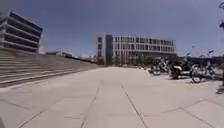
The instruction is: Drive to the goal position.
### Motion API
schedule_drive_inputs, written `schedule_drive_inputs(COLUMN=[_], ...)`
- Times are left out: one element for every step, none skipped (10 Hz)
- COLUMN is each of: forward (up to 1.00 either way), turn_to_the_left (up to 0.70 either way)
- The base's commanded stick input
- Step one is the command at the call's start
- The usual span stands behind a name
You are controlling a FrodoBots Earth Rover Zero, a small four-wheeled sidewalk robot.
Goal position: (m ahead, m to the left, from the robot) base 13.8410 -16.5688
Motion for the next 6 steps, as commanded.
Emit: schedule_drive_inputs(forward=[0.76, 0.76, 0.76, 0.76, 0.76, 0.76], turn_to_the_left=[-0.03, -0.03, -0.03, -0.03, -0.03, -0.03])
